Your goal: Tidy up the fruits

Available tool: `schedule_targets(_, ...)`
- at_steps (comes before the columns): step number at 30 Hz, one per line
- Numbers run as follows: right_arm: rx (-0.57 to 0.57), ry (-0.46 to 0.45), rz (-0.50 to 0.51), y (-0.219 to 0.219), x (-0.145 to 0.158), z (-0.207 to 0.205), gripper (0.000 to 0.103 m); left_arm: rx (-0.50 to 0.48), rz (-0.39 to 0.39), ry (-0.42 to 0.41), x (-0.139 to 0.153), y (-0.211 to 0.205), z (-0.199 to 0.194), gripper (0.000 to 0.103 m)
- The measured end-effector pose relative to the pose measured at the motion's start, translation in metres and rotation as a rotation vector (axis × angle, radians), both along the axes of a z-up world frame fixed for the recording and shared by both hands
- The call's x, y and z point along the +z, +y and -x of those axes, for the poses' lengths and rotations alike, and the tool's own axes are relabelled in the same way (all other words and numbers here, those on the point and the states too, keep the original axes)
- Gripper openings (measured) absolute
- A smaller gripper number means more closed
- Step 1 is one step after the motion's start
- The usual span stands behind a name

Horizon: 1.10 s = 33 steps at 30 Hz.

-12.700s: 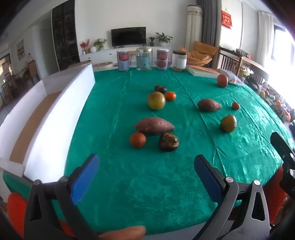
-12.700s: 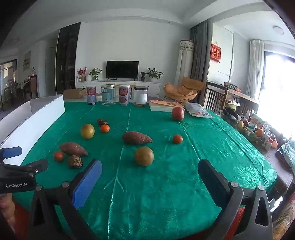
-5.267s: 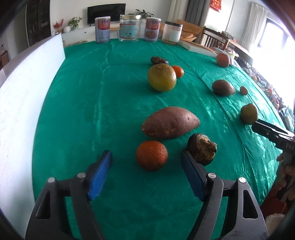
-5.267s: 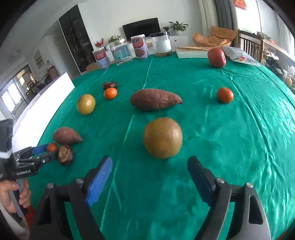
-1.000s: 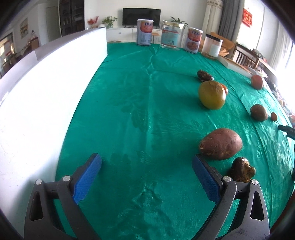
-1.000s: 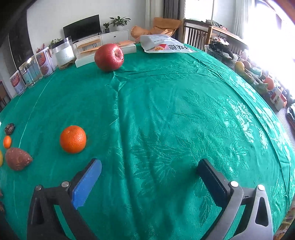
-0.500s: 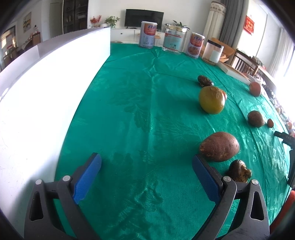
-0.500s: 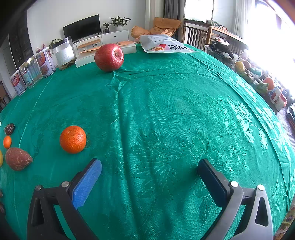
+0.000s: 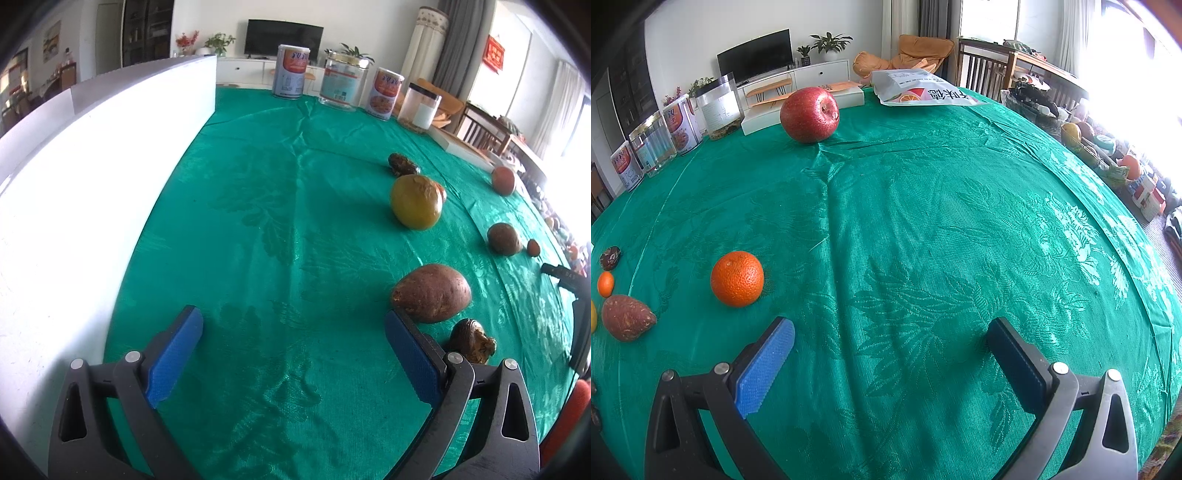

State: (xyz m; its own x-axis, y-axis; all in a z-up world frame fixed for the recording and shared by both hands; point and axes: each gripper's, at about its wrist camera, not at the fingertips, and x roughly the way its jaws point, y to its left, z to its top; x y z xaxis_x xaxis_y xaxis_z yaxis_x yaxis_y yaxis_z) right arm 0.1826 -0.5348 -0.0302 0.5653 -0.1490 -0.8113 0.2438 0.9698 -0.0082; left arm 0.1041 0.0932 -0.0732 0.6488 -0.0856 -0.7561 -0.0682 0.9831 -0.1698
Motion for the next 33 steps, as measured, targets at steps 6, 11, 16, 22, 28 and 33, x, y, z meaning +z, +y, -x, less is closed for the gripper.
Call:
schedule_targets(6,0.000,0.000,0.000,0.0001,0.0000,0.0002,0.103,0.000,0.012,-0.004,-0.0001,0.0017,0.0004,0.100)
schedule_targets(11,0.000,0.000,0.000,0.0003,0.0001,0.0001,0.103,-0.003,-0.005,0.003,-0.0003,0.0003,0.0004,0.100)
schedule_targets(16,0.000,0.000,0.000,0.0003,0.0001,0.0000,0.103,-0.003,0.008,-0.002,0.0000,0.0008,0.0016,0.100)
schedule_targets(22,0.000,0.000,0.000,0.0002,0.0001,0.0003,0.103,-0.003,-0.003,0.002,0.0001,-0.0005,0.0011,0.100)
schedule_targets(28,0.000,0.000,0.000,0.0001,0.0001,0.0003,0.103,-0.003,0.002,0.000,0.0002,-0.0005,0.0013,0.100)
schedule_targets(33,0.000,0.000,0.000,0.0001,0.0001,0.0004,0.103,-0.003,0.001,0.000,0.0002,-0.0006,0.0013,0.100)
